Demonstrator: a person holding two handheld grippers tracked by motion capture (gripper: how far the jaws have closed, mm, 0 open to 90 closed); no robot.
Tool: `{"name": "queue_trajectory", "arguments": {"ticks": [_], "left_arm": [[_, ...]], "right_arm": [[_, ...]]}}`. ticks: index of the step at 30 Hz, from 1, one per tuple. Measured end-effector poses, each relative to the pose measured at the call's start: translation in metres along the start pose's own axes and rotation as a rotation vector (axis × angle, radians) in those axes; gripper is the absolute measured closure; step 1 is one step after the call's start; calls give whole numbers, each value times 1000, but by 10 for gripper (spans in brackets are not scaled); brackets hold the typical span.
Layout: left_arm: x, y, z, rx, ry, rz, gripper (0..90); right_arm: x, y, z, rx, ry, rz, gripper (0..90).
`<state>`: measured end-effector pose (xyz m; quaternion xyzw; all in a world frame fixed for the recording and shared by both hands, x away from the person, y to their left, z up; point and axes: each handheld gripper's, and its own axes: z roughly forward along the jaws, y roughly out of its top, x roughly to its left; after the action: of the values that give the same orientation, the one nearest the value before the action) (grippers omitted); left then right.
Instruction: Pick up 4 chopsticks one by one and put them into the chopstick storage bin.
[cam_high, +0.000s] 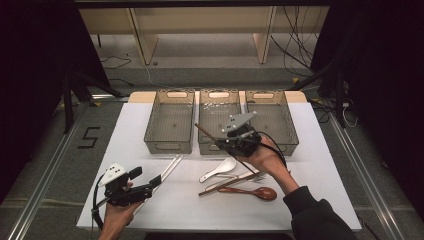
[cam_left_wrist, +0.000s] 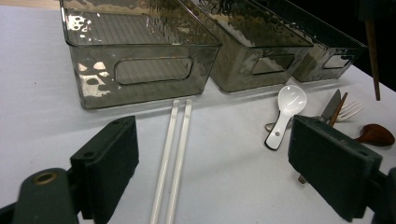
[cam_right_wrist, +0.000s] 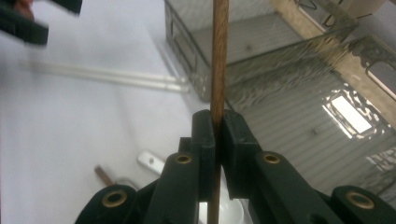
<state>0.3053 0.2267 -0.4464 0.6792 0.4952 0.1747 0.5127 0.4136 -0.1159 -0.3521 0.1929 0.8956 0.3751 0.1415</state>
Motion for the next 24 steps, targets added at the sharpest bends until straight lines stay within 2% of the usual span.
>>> {"name": "queue_trajectory", "arguments": {"ticks": [1,2,4,5,8,10,19,24], "left_arm": [[0,0,0,-2,0,-2,158],[0,0,0,-2,1,-2,158],[0,0,0,-3,1,-2,158],[0,0,0,-3,2,-1,158],[0,0,0,-4,2,-2,158],[1,0,0,-4,2,-3,158],[0,0,0,-1,4,4,158],[0,0,0,-4,4,3,158]], "right_arm": [[-3,6,3,-22,-6,43,846],[-3,6,3,-22,-6,43,846],[-7,13,7,-48,-8,89,846],[-7,13,7,-48,-8,89,846],[-12,23,13,-78,-14,153,846],[-12,24,14,-82,-14,155,846],[-21,49,28,-144,-25,232,846],[-27,61,39,-160,-28,267,846]]}}
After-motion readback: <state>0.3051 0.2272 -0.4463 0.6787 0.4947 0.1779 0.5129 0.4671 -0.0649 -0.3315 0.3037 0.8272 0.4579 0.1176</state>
